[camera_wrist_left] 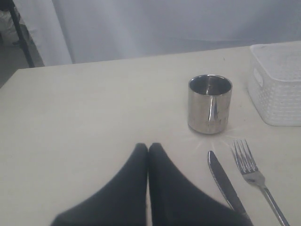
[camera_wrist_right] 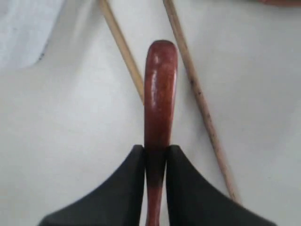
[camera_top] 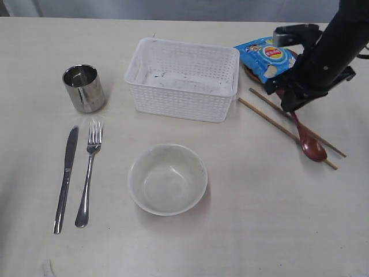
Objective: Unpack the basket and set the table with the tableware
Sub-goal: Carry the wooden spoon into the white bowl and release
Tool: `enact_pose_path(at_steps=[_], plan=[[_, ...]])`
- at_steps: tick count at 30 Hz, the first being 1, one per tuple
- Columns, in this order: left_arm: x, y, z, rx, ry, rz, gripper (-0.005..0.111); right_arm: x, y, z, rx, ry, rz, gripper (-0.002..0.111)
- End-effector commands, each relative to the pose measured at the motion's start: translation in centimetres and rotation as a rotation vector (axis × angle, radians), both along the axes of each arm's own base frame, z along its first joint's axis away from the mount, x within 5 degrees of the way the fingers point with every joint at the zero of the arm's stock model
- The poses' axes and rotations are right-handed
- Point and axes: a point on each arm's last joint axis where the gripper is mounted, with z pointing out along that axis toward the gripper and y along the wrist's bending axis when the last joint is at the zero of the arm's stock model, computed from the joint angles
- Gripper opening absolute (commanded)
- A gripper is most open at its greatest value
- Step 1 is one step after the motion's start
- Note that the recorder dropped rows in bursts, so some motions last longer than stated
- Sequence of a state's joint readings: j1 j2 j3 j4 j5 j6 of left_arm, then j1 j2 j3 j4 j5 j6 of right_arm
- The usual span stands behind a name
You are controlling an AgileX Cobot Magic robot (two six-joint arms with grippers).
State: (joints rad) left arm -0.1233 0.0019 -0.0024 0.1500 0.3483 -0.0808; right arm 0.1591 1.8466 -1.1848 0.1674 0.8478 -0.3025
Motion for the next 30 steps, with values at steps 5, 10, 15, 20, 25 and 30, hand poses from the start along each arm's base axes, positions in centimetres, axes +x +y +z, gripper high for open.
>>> enact_pose_path(at_steps=[5, 10, 15, 20, 25, 30], plan=[[0.0, 0.0, -0.1, -0.002, 0.000, -0.004, 0.000, -3.3, 3.9, 8.9, 0.220, -0.230, 0.114, -0.001], [0.0, 0.0, -0.1, -0.002, 0.000, -0.004, 0.000, -7.3, 11.0, 11.4, 0.341, -0.318, 0.365, -0.001], [0.0, 0.0, -0.1, -0.002, 0.000, -0.004, 0.000, -10.7, 17.7, 10.0, 0.359, -0.342, 0.607, -0.001], [0.0, 0.0, -0.1, -0.002, 0.000, -0.004, 0.000, -12.7, 21.6, 6.5, 0.283, -0.336, 0.857, -0.001], [0.0, 0.0, -0.1, -0.002, 0.000, -0.004, 0.000, -12.6, 22.7, 3.4, 0.240, -0.267, 0.910, -0.001], [0.0, 0.0, -0.1, -0.002, 0.000, -0.004, 0.000, -12.2, 23.2, 2.0, 0.218, -0.293, 0.965, -0.001]])
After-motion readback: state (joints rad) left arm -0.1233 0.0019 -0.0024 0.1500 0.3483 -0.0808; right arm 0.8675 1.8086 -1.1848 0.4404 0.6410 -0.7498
